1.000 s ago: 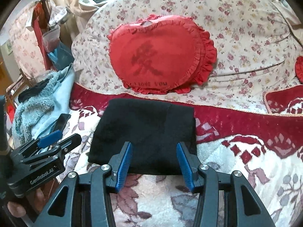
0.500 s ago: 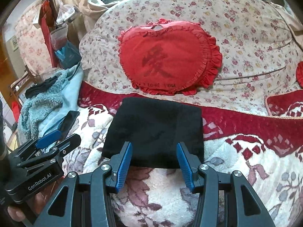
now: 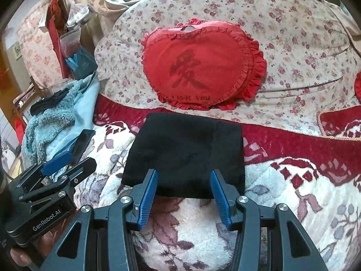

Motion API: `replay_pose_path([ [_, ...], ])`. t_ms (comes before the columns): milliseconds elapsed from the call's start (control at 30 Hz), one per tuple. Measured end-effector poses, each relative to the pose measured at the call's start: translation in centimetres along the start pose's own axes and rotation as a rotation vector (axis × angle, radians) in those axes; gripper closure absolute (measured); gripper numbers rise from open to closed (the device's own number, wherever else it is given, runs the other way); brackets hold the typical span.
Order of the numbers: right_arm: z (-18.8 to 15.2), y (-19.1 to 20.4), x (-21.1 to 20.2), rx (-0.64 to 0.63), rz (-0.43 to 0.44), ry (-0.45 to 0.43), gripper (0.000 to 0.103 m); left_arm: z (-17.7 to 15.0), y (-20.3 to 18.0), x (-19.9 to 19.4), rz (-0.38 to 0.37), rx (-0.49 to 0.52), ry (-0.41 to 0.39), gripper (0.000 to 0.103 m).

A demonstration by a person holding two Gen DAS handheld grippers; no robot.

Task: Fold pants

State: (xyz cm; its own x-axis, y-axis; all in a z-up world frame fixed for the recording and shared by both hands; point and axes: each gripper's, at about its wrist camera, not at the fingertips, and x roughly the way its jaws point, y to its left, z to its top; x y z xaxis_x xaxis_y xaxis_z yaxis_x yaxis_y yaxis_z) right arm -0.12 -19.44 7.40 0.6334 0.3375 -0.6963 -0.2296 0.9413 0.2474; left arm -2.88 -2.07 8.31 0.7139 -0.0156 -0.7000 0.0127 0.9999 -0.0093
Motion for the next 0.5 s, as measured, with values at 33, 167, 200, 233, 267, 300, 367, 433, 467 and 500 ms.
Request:
replay_pose_path([
  [33,-0.02,0.00,0.03,-0.001,0.001,0.001,0.056,-0.02,0.01,0.01,0.000,-0.001,0.001,0.040],
  [167,-0.12,-0.03,0.20,-0.001,0.000,0.007,0.056,-0.09,0.16,0.19,0.004,0.001,0.004,0.040],
  [200,-0.13,-0.09,0.25,-0.002,0.001,0.008,0.056,-0.11,0.23,0.23,0.004,0.000,0.004,0.040],
  [233,-0.14,-0.11,0.28,-0.002,0.001,0.008,0.056,-0.11,0.25,0.23,0.004,-0.001,0.003,0.040],
  [267,-0.14,-0.10,0.28,-0.002,0.001,0.008,0.056,-0.14,0.30,0.25,0.004,-0.002,0.000,0.040],
  [300,-0.14,-0.10,0.29,-0.002,0.001,0.008,0.056,-0.18,0.37,0.30,0.001,-0.005,-0.003,0.040],
  [367,-0.16,-0.07,0.27,-0.001,0.001,0.008,0.056,-0.32,0.54,0.44,-0.006,-0.012,0.000,0.040],
  [433,-0.21,-0.13,0.31,0.002,-0.001,0.009,0.056,-0.46,0.60,0.65,-0.006,-0.011,0.006,0.040],
  [467,-0.28,-0.22,0.39,0.004,-0.002,0.010,0.056,-0.51,0.57,0.70,-0.006,-0.010,0.008,0.040],
  [500,-0.33,-0.48,0.49,0.008,-0.005,0.011,0.056,-0.57,0.57,0.76,-0.007,-0.008,0.011,0.040],
])
